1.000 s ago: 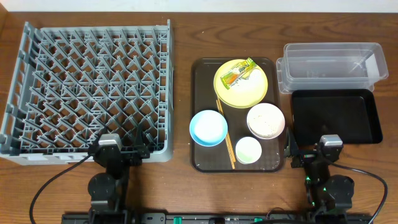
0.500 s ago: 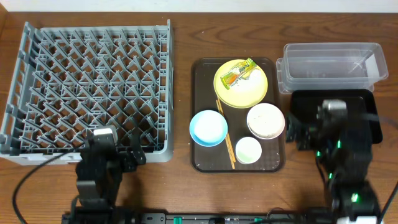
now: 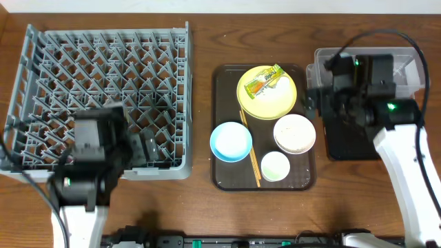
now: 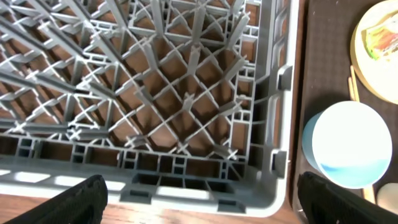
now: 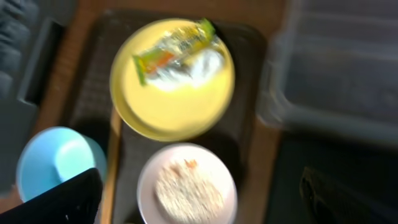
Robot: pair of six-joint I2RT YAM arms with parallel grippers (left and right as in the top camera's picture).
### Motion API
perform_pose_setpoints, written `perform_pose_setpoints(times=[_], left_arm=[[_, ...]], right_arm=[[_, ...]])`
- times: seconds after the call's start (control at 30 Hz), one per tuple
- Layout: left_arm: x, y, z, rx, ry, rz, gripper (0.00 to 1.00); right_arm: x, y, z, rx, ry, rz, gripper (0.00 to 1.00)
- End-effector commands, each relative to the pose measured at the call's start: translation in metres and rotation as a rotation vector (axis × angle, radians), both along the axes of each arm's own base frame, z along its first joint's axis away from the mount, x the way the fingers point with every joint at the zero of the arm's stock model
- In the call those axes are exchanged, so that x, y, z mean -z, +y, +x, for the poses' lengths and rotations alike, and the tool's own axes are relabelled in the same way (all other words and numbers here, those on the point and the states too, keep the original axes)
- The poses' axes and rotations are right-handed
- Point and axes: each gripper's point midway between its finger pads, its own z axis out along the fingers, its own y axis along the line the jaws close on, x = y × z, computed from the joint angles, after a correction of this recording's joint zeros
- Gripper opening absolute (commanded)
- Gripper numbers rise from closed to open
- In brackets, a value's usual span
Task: Sort waste into correct bins and load items into the dishwasher rack
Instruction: 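Reach right gripper to the tissue on the yellow plate and grasp it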
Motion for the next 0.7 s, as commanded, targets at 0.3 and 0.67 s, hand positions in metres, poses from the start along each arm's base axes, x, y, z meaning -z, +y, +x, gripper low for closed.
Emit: perform_pose_setpoints(times=[0.3, 0.67], left_arm=[[0.030, -0.002, 0.012, -0.004, 0.151, -0.011, 0.99], [0.030, -0.002, 0.013, -0.004, 0.150, -0.011, 0.99]], right_arm=[[0.032, 0.055, 0.048, 0.013, 0.007, 0.108, 0.66], [0.119, 0.081, 0.069, 0.110, 0.115, 0.028, 0.60]])
